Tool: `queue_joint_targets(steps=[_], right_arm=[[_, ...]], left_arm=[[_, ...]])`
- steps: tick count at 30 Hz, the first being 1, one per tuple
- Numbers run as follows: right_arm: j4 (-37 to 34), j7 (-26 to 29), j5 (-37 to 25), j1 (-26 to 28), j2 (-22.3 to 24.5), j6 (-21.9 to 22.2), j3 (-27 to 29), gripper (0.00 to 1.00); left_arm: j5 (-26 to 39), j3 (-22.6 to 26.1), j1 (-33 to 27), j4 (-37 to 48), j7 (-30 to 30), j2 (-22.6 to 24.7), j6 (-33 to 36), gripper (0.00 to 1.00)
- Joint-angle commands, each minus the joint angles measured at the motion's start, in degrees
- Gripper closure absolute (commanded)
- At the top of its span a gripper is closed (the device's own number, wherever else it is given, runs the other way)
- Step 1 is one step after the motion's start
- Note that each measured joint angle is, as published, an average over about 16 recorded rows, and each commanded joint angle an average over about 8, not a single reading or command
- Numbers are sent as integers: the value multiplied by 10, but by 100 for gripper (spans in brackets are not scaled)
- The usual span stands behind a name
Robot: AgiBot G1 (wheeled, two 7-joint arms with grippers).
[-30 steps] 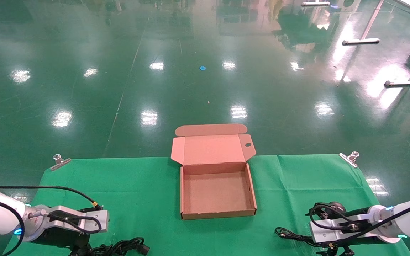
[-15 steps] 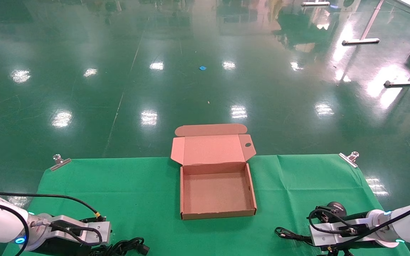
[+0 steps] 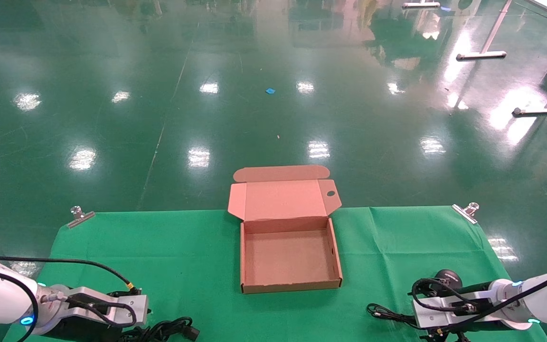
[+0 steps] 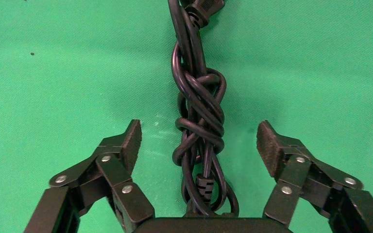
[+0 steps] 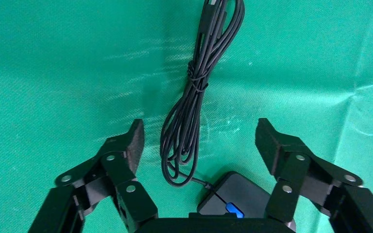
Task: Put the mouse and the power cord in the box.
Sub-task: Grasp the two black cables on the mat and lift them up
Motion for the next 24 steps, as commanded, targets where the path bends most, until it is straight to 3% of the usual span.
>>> queue_joint_targets(steps=[1, 24], right_arm=[[1, 0, 0, 0, 0, 0, 0, 100], [3, 1, 1, 0, 1, -2, 0, 100]], left_arm=[[0, 0, 0, -1, 0, 0, 0, 100], [-1, -1, 1, -2, -2, -1, 0, 100]])
